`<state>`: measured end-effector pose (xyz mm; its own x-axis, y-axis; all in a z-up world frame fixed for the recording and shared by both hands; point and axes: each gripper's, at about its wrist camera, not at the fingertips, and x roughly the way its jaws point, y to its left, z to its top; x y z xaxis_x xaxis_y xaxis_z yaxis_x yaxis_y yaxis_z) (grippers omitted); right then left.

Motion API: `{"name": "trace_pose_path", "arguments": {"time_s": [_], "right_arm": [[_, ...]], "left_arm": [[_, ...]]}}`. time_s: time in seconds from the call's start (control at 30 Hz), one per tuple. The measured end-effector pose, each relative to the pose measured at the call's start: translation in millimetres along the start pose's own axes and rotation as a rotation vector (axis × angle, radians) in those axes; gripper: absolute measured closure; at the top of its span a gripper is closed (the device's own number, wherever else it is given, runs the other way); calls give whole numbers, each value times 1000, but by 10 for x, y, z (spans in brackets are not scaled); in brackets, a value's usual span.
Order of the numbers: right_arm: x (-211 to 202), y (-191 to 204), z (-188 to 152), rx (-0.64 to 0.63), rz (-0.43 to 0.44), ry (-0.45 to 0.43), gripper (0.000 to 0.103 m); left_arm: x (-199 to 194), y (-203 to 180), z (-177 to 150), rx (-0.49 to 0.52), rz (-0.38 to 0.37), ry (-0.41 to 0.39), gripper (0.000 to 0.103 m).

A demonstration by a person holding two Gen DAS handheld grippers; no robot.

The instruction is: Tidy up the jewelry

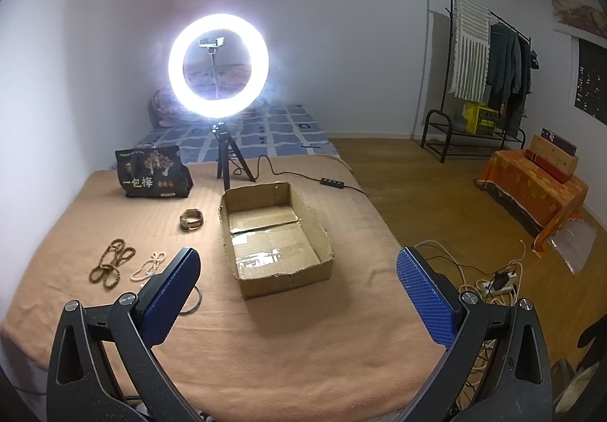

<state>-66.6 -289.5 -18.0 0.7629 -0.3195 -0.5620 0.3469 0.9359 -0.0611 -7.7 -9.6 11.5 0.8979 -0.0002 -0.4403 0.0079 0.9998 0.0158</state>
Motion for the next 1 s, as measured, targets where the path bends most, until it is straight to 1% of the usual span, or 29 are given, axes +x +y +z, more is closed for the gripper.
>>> {"name": "trace_pose_path", "arguments": {"time_s": [0.3, 1.0], "right_arm": [[-42, -26, 18, 0, -30, -8, 0], [-94, -17, 58, -7, -18, -23, 0]], "left_arm": [[-45, -45, -15, 0, -7, -1, 0], [-71, -57, -21, -6, -10, 0, 0]]}}
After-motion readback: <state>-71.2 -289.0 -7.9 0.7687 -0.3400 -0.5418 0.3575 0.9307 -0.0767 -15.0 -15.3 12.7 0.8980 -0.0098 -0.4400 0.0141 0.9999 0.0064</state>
